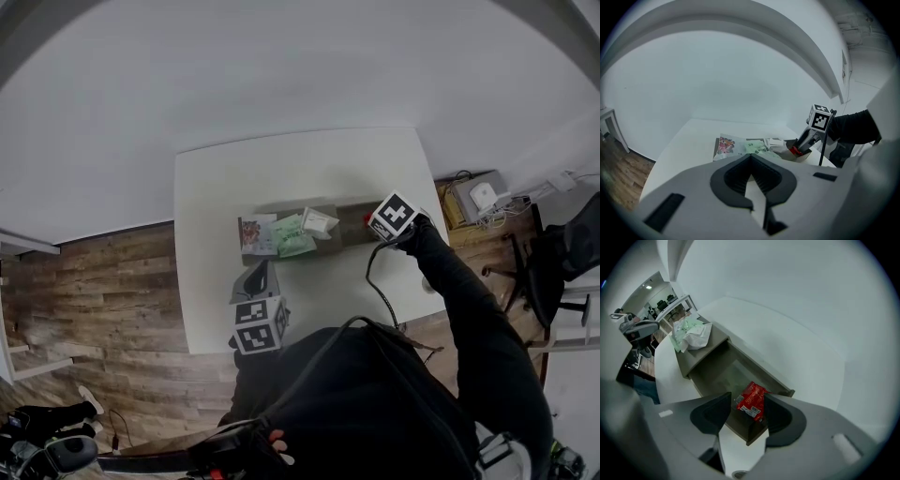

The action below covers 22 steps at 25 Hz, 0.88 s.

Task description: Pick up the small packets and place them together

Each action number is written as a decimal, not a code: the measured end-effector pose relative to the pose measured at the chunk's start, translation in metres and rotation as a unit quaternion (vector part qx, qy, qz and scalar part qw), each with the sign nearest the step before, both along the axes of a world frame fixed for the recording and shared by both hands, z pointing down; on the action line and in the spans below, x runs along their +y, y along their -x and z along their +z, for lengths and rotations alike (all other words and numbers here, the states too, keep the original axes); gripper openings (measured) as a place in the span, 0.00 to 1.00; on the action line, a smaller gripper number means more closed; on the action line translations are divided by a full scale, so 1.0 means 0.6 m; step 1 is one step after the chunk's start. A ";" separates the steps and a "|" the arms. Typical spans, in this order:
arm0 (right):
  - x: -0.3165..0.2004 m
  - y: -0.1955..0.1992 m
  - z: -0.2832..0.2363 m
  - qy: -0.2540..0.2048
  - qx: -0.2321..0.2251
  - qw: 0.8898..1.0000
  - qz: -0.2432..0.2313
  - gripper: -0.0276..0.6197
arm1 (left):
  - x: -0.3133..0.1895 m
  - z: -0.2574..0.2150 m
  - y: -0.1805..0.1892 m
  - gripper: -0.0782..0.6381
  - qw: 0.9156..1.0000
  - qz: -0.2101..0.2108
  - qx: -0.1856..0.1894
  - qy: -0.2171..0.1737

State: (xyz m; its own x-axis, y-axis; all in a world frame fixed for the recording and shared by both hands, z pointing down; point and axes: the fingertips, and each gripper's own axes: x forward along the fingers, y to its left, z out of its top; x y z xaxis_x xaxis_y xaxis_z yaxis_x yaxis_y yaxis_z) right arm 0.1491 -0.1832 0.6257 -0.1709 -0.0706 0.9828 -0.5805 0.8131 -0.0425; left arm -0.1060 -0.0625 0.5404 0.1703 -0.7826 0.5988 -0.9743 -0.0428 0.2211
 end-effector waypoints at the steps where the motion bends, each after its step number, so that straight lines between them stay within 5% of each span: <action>1: -0.003 0.000 0.003 -0.003 0.008 1.000 0.003 0.36 | 0.000 0.000 0.001 0.11 1.000 0.000 0.000 -0.001; 22: -0.006 -0.011 0.051 0.009 0.126 0.991 0.052 0.29 | 0.004 0.005 0.013 0.11 1.000 -0.009 -0.003 -0.002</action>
